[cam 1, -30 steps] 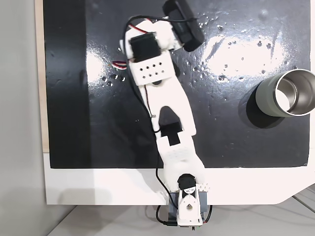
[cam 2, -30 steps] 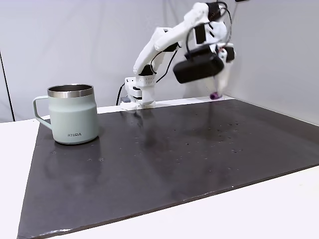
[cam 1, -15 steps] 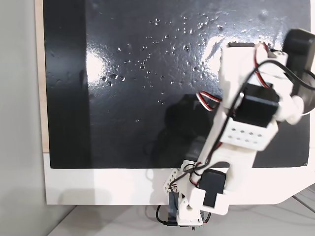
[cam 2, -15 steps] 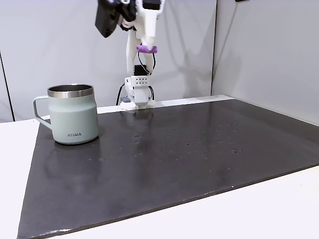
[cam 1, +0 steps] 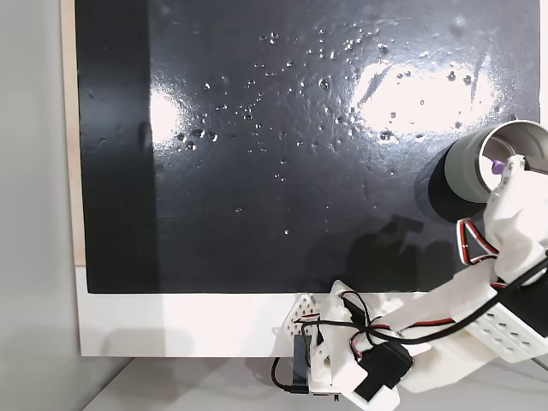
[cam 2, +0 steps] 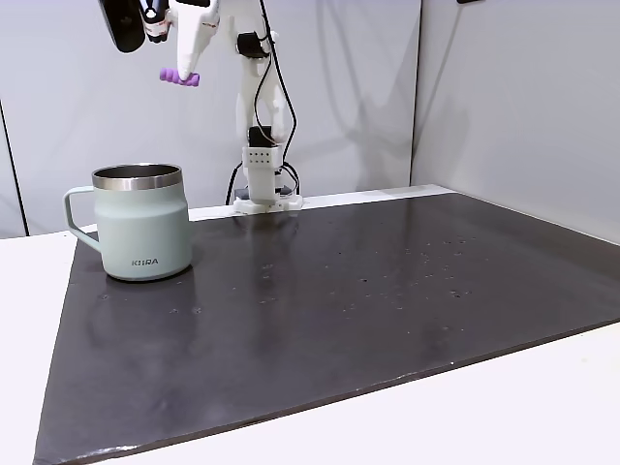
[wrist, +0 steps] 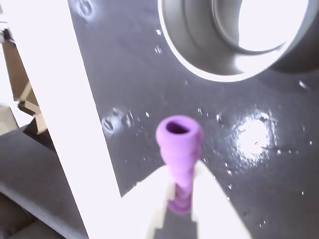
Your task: Grasp a pengrip and put it in the cup.
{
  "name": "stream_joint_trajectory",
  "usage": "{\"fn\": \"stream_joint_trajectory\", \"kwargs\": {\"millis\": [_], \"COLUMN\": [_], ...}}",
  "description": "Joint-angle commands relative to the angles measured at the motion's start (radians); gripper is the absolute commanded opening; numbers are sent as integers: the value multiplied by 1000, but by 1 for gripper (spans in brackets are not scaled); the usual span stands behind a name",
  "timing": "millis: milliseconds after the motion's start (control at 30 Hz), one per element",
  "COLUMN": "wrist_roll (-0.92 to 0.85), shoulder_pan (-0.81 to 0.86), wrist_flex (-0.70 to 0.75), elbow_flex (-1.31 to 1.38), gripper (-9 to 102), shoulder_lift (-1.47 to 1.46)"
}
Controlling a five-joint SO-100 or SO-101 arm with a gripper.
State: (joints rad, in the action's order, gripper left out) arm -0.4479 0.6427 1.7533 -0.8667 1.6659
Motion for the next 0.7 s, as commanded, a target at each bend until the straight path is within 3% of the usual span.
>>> {"fn": "stream_joint_trajectory", "kwargs": {"millis": [0, 667], "wrist_roll": [-41, -112], "shoulder_pan": [58, 98], "wrist_flex": [-66, -563], "elbow_flex": [-6, -511], "gripper": [0, 0], "shoulder_lift": [11, 123]}}
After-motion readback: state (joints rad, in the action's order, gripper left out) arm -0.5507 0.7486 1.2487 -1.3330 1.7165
